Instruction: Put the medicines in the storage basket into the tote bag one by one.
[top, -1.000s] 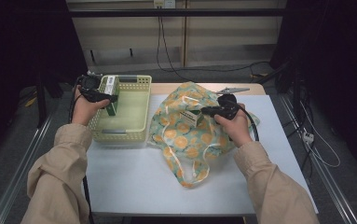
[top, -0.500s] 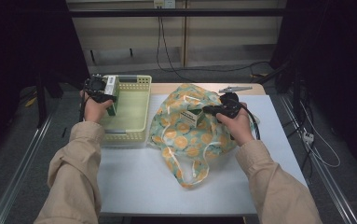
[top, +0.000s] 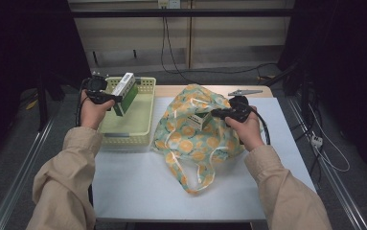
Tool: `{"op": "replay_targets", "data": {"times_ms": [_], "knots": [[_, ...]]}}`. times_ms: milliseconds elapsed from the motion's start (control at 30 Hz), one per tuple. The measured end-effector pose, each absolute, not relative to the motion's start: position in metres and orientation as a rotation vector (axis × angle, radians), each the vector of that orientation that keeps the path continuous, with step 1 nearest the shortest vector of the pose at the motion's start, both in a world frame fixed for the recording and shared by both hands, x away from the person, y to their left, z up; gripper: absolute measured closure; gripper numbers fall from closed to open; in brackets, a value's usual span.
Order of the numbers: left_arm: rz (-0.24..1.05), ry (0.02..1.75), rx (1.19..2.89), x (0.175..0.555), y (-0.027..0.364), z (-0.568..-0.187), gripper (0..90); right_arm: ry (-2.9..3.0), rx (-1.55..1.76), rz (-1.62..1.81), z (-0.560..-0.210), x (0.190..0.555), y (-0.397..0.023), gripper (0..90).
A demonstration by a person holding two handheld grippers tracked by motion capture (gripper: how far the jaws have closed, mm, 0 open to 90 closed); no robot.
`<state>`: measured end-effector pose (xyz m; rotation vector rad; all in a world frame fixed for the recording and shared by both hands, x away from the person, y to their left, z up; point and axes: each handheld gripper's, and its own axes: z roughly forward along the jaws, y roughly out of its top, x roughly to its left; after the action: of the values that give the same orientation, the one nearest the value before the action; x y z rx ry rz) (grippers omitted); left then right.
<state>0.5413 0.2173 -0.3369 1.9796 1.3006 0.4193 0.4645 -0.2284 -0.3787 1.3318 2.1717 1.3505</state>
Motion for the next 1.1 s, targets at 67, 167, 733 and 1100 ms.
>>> {"op": "replay_targets", "data": {"times_ms": [67,167,733,1100], "knots": [[0.392,1.244,1.993,0.534,0.215,-0.329,63.1,2.170,1.333,1.351,-0.379,0.465,-0.229,89.7],[0.368,1.156,2.008,0.520,0.207,-0.316,63.1,2.171,1.339,1.342,-0.380,0.465,-0.231,89.7],[0.172,0.700,2.158,0.453,0.128,-0.297,63.0,2.157,1.345,1.328,-0.380,0.466,-0.230,89.7],[0.083,0.602,2.219,0.439,0.094,-0.326,62.9,2.144,1.323,1.350,-0.375,0.463,-0.226,89.7]]}}
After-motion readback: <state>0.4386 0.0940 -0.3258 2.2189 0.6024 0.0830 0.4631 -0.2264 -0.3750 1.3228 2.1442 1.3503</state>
